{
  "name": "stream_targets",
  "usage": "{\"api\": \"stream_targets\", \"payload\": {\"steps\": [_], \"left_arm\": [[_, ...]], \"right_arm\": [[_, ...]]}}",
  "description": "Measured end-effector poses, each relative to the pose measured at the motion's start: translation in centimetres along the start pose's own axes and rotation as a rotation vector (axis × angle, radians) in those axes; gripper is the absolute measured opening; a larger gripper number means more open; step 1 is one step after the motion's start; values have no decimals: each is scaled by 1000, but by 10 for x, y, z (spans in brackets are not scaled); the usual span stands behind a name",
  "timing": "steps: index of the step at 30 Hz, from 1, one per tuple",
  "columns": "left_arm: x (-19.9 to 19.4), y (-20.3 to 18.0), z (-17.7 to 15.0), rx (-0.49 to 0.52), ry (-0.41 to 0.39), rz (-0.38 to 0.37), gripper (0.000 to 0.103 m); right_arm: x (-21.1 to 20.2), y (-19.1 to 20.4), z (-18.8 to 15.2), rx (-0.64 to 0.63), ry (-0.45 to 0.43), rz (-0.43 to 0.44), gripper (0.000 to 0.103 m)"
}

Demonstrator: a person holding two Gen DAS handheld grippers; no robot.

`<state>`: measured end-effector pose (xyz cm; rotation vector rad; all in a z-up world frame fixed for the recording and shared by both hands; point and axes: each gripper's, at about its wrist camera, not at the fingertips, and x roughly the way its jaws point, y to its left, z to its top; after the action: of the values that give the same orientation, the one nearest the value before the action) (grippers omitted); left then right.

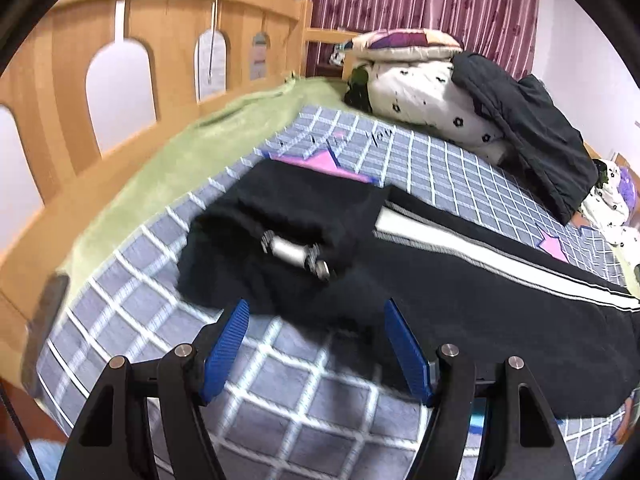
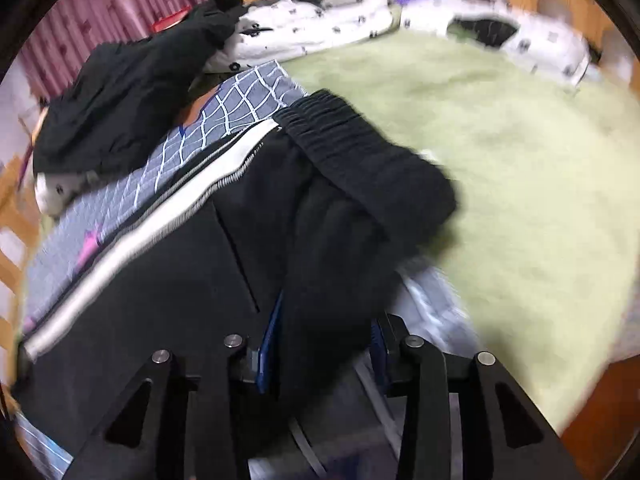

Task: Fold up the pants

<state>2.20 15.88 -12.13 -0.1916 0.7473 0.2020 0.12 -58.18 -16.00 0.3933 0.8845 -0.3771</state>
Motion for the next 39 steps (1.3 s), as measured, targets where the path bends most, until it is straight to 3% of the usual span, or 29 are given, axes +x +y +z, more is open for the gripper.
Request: {"api": "stream_targets", "payload": {"steps": [2, 5, 6, 8, 9, 13, 17, 21, 25, 28, 30, 32, 36, 39], "left_arm": [[8, -2, 11, 18, 11, -14, 68], [33, -11, 22, 56, 55, 5, 65], [45, -14, 24, 81, 87, 28, 42], [62, -15, 30, 110, 122, 68, 23], [66, -12, 37, 89, 114, 65, 8], [70, 7, 75, -4, 42, 34, 8], [93, 13, 113, -8, -6, 58, 8], [116, 17, 139, -14, -60, 71, 8], [122, 23, 145, -66, -16, -25, 8], [111, 17, 130, -25, 27, -91, 19], [94, 14, 108, -20, 36, -138, 45], [77, 19, 87, -95, 44, -214, 60], [42, 19, 26, -225, 98, -411, 61], [30, 13, -18, -271, 146, -449, 63]], "right_arm": [[-28, 5, -8, -38, -48, -50, 42], [-62, 23, -12, -44, -89, -44, 43], [-73, 33, -12, -40, -97, -23, 43], [-88, 53, -12, -42, -122, 25, 44], [-92, 69, -10, -54, -136, 50, 45], [-88, 139, -6, -137, -150, 143, 50], [-59, 221, -10, -253, -108, 203, 50], [-30, 275, -19, -315, -64, 253, 50], [-8, 304, -41, -355, -45, 280, 50], [4, 310, -56, -371, -45, 291, 50], [10, 308, -63, -373, -39, 282, 50], [11, 303, -65, -368, -33, 272, 50], [6, 291, -66, -323, -34, 301, 50], [0, 285, -65, -295, -45, 327, 50]]}}
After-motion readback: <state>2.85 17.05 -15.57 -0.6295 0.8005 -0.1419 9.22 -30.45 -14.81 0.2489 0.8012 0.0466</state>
